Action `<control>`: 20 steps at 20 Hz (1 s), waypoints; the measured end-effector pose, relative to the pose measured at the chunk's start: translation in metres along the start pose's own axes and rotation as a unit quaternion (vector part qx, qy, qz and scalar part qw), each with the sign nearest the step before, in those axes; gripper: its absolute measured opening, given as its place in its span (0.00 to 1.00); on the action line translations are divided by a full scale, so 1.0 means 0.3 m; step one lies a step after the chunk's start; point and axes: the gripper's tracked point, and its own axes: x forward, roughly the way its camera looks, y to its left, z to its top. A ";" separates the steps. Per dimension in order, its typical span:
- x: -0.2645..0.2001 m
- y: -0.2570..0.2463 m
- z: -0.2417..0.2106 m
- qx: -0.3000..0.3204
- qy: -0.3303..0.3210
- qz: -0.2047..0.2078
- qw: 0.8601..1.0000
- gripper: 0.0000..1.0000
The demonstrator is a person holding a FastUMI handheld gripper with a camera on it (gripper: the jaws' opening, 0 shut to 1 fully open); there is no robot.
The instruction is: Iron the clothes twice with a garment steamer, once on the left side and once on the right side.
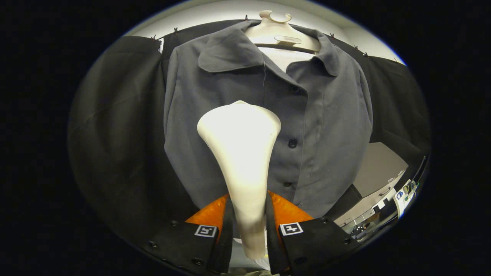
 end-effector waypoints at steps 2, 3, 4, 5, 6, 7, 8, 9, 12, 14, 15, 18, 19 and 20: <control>0.004 -0.002 -0.027 0.000 0.008 0.000 1.000 0.46; 0.009 -0.005 -0.043 0.001 0.012 0.000 1.000 0.46; 0.009 -0.010 -0.052 0.000 0.016 0.000 1.000 0.46; 0.010 -0.012 -0.066 0.001 0.021 0.001 1.000 0.46; 0.013 -0.013 -0.081 0.001 0.025 0.002 1.000 0.46; 0.013 -0.011 -0.098 0.000 0.030 0.003 1.000 0.46; 0.015 -0.014 -0.114 0.000 0.035 0.003 0.999 0.46; 0.019 -0.021 -0.133 0.000 0.040 0.003 0.999 0.46; 0.031 -0.033 -0.205 0.002 0.058 0.005 0.998 0.46; 0.040 -0.037 -0.249 0.004 0.070 0.006 0.998 0.46; 0.048 -0.044 -0.269 0.004 0.076 0.006 0.997 0.46; 0.071 -0.062 -0.343 0.005 0.095 0.005 0.995 0.46; 0.077 -0.070 -0.368 0.005 0.102 0.004 0.995 0.46; 0.087 -0.075 -0.400 0.004 0.109 0.004 0.994 0.46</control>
